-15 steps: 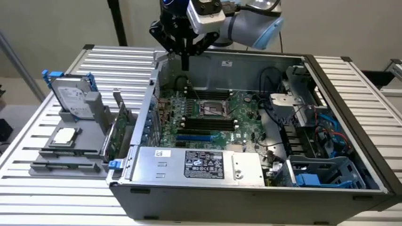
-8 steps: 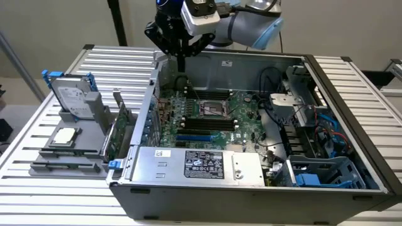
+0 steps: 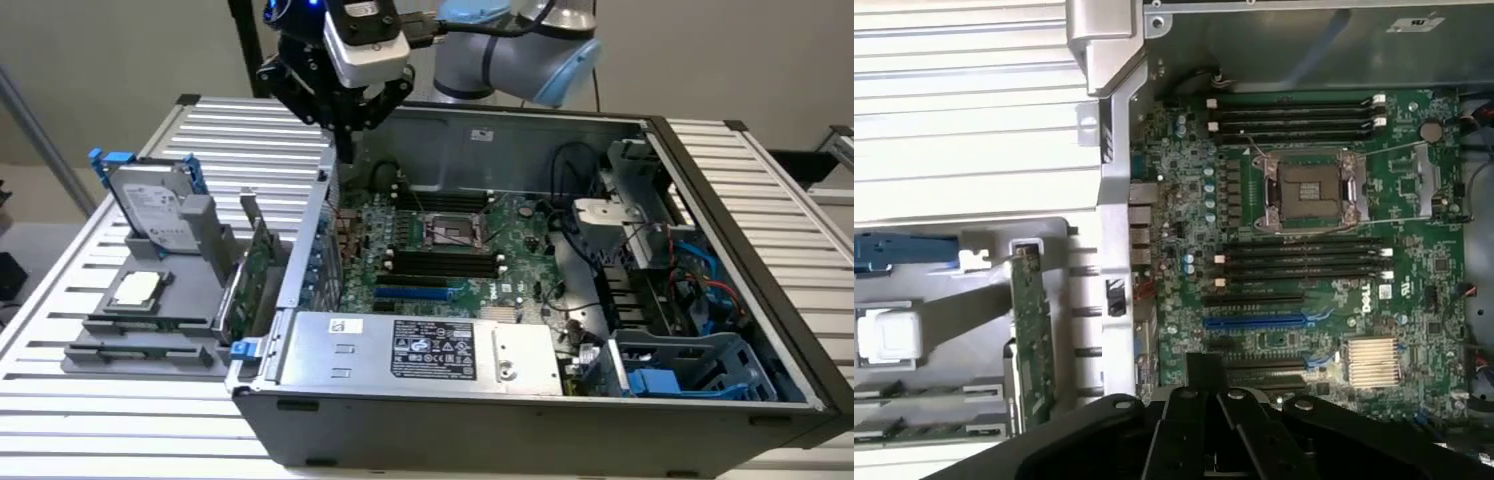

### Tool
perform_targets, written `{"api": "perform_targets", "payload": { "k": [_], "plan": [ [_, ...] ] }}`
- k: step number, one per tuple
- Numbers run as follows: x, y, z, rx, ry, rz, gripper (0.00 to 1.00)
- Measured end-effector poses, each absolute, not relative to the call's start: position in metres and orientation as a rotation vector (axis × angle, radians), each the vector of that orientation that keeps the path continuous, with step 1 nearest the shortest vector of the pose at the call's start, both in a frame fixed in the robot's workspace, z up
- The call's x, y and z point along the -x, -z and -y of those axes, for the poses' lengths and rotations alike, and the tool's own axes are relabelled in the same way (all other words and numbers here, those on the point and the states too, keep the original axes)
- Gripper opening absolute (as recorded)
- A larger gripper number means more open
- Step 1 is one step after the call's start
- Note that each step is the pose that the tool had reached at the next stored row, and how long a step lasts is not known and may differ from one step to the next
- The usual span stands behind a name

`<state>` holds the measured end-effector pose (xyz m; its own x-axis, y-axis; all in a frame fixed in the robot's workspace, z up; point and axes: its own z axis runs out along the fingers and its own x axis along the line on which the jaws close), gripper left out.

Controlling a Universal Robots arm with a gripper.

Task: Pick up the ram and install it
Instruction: 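Reach for the ram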

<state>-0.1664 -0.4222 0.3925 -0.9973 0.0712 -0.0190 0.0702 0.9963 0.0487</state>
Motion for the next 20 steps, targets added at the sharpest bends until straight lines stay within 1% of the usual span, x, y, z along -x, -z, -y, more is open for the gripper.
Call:
{"api": "perform_targets", "payload": {
  "k": [20],
  "plan": [
    [0.250, -0.390, 0.464, -0.110, -0.075, -3.118, 0.00]
  ]
}}
